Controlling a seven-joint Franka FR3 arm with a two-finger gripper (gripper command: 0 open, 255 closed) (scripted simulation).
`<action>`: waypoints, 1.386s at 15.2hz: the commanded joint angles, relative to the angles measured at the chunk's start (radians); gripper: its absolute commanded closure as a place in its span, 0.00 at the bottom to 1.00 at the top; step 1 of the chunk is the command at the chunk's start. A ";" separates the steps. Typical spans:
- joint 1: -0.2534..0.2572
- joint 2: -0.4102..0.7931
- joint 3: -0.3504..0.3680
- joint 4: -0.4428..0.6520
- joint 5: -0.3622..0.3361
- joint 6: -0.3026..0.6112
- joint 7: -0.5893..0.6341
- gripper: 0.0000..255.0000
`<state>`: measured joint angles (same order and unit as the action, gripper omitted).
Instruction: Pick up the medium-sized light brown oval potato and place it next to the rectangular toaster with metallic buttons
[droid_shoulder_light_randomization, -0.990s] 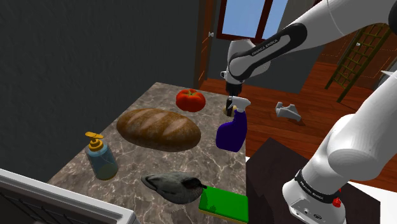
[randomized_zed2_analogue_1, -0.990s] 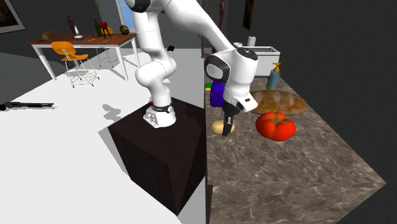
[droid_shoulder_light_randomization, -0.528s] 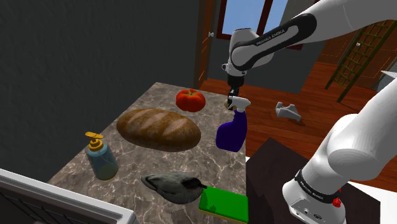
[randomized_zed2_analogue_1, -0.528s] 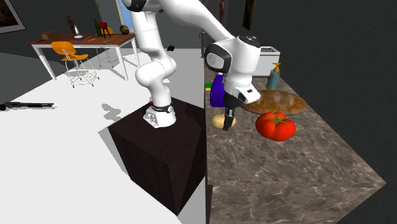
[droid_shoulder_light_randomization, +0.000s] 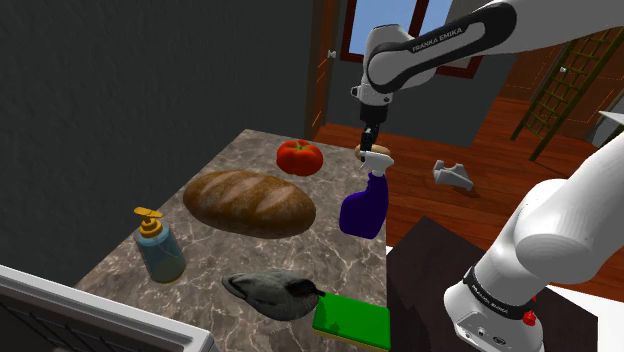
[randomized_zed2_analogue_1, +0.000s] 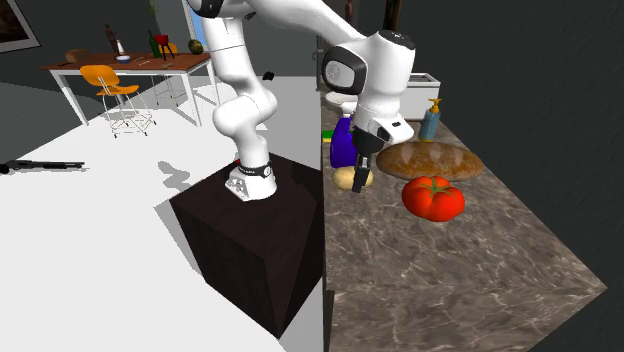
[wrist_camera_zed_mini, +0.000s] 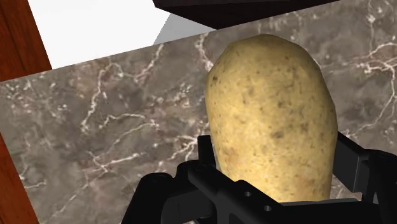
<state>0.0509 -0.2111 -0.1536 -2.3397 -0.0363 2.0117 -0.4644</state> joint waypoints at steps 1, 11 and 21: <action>0.000 -0.012 0.001 0.017 -0.001 -0.029 0.001 1.00; 0.000 -0.054 0.006 0.114 -0.003 -0.167 0.004 1.00; 0.002 -0.072 0.010 0.231 -0.003 -0.303 0.005 1.00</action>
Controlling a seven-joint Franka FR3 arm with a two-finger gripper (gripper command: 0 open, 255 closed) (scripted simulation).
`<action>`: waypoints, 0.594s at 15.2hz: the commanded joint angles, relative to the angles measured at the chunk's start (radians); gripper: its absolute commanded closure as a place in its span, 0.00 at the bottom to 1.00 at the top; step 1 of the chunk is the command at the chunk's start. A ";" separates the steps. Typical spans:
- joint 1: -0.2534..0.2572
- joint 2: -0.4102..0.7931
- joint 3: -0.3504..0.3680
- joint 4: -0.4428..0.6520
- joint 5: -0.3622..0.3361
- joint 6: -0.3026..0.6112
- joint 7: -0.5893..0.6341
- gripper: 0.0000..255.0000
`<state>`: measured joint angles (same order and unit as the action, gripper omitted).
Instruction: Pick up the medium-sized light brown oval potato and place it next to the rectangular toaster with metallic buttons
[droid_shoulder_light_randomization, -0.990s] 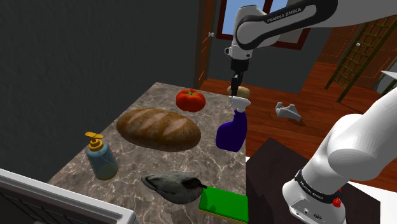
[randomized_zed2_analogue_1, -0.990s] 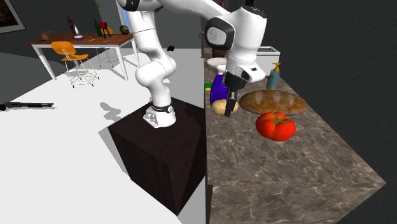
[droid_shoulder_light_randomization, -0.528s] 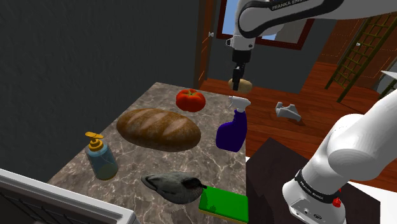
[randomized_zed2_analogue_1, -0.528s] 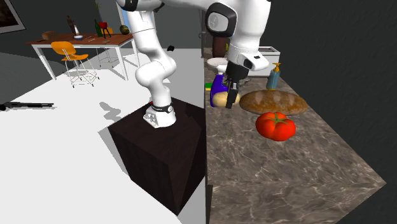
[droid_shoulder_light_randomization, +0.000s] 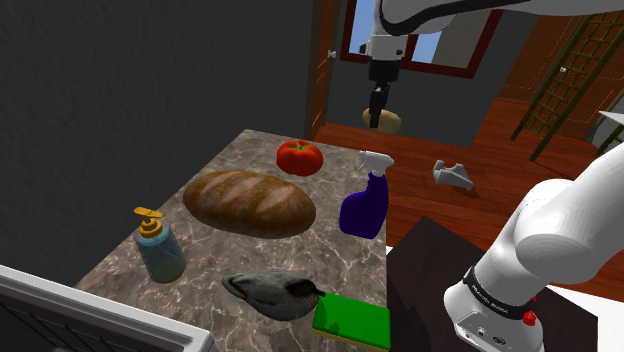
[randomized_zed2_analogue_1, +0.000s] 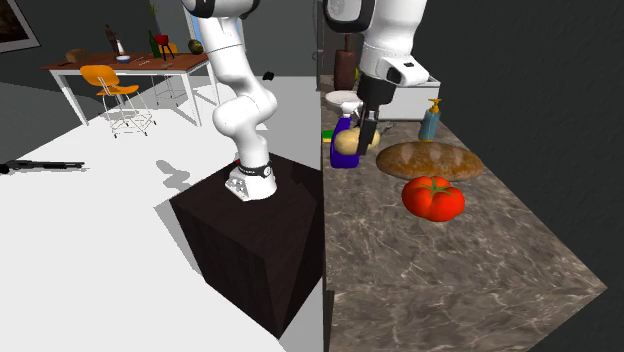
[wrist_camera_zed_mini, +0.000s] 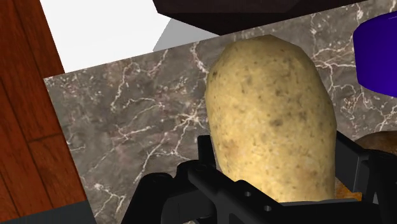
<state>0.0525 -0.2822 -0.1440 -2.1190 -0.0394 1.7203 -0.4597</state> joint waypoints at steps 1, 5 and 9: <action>0.000 -0.002 0.001 0.023 0.000 -0.025 0.000 1.00; 0.001 -0.002 0.002 0.076 0.001 -0.079 0.000 1.00; 0.002 0.001 0.003 0.133 0.002 -0.132 0.000 1.00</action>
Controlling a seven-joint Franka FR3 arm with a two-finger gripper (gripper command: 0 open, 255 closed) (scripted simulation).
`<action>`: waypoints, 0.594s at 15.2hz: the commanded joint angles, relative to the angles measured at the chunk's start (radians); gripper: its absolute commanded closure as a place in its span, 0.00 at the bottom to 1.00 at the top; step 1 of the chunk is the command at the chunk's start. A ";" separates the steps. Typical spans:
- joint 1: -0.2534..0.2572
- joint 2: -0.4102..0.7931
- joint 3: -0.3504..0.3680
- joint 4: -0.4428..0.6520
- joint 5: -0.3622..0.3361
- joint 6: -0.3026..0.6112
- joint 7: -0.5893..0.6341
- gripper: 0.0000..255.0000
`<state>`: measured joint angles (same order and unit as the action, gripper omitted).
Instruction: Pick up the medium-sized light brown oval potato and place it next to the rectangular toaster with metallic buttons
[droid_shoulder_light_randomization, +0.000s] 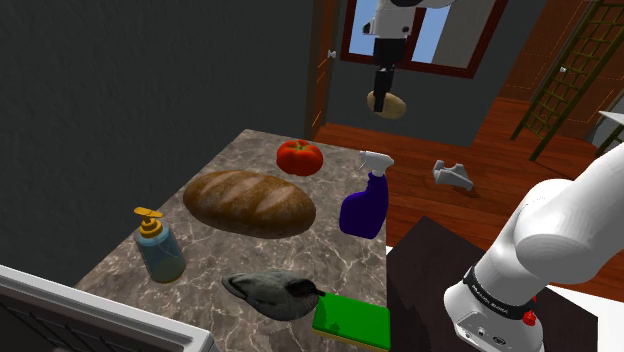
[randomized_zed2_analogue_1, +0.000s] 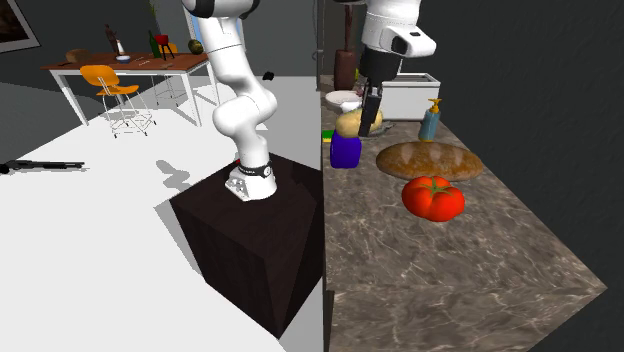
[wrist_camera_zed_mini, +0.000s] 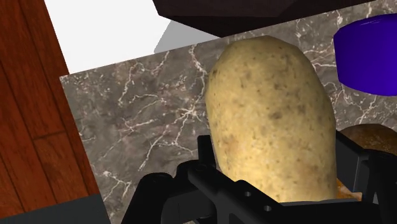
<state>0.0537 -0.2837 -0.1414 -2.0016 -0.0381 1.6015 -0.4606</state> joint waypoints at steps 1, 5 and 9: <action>0.001 0.004 0.001 0.030 0.001 -0.027 0.000 1.00; 0.001 0.011 0.002 0.092 0.002 -0.081 -0.001 1.00; 0.026 -0.044 0.047 0.043 0.018 -0.088 0.069 1.00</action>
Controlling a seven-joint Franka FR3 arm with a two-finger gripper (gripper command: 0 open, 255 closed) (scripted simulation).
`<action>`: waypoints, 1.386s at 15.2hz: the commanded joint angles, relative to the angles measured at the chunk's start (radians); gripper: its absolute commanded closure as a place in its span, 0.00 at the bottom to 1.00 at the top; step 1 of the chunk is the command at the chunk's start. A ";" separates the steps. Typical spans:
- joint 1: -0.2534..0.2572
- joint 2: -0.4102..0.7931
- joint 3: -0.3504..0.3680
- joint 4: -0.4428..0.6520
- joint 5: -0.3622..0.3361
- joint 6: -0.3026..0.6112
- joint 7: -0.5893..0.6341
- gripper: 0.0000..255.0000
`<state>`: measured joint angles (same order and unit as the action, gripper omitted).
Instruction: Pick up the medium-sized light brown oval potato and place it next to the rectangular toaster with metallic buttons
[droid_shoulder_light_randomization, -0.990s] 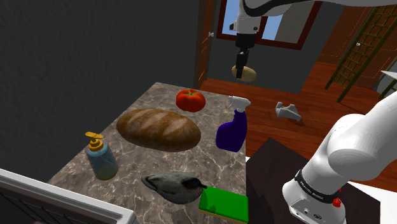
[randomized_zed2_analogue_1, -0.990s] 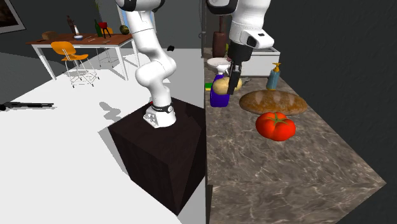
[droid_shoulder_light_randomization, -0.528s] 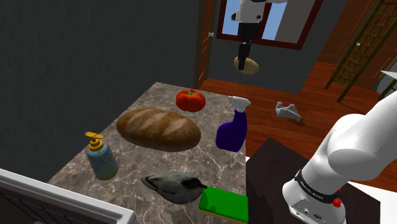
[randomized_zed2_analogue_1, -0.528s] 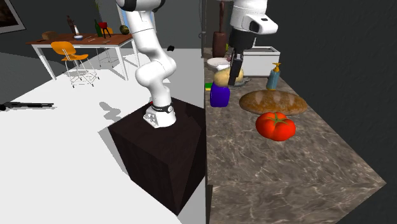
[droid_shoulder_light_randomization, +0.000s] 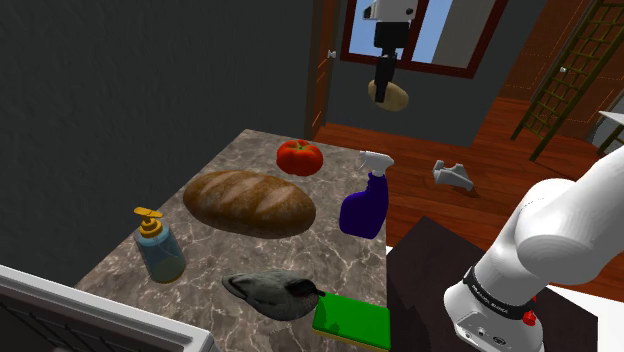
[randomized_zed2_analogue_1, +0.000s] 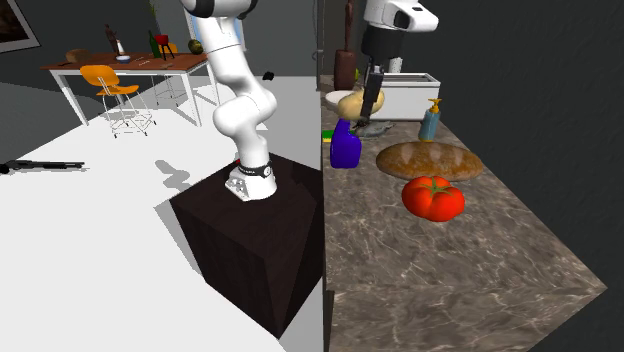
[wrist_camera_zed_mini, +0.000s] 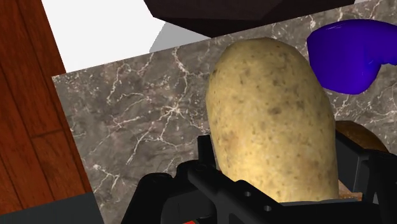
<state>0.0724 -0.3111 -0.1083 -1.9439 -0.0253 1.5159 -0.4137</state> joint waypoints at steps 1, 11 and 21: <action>0.016 -0.034 0.030 -0.031 0.012 -0.004 0.046 1.00; 0.102 -0.149 0.196 -0.132 0.104 -0.011 0.280 1.00; 0.186 -0.159 0.377 -0.126 0.212 -0.001 0.524 1.00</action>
<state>0.2508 -0.4707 0.2523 -2.0804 0.1766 1.5211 0.0852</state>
